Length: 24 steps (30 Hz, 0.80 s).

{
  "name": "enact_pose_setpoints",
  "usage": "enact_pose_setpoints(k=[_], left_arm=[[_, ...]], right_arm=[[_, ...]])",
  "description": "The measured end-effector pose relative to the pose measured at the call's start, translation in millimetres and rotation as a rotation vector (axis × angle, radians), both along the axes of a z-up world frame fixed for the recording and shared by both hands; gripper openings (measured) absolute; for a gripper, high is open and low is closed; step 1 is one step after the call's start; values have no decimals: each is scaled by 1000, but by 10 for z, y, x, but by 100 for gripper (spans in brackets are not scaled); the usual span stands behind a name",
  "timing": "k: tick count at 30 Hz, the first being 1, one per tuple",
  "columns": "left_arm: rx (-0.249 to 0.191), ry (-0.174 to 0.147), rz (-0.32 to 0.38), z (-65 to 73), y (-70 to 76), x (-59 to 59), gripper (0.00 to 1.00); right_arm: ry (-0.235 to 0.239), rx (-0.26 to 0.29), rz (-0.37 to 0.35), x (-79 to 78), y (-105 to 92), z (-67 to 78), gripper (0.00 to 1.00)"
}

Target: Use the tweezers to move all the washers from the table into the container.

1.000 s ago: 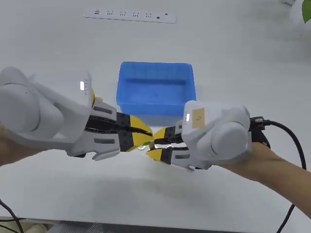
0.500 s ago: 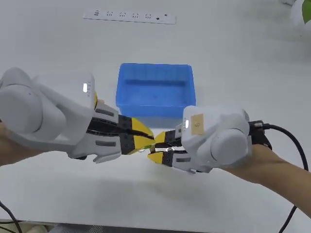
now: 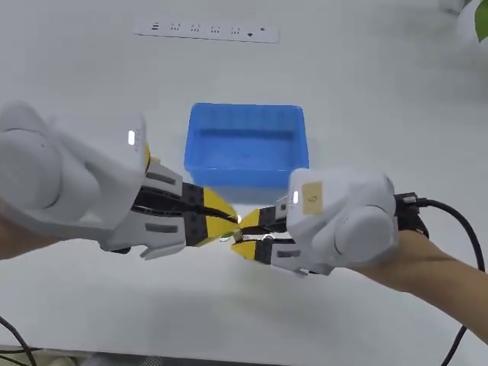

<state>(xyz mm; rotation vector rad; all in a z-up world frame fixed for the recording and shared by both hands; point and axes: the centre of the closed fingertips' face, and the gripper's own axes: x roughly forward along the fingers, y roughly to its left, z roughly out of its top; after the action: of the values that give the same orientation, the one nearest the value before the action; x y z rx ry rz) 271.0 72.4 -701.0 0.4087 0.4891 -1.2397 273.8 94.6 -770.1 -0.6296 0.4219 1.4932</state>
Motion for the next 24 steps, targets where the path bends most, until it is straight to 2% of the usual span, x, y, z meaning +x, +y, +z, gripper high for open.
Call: enact_pose_setpoints(k=[3,10,15,20,24], left_arm=[[-1,14,8,37,-1,23,6],[-7,12,11,158,-2,117,6],[-47,-8,24,331,-12,236,6],[-58,-34,26,487,-20,388,6],[-66,-60,14,611,-44,496,6]], right_arm=[[-1,11,-1,15,6,35,10],[-5,28,-14,117,11,167,9],[-7,54,-27,251,15,346,9],[5,72,-66,404,39,491,9],[-29,88,-68,529,60,620,9]])
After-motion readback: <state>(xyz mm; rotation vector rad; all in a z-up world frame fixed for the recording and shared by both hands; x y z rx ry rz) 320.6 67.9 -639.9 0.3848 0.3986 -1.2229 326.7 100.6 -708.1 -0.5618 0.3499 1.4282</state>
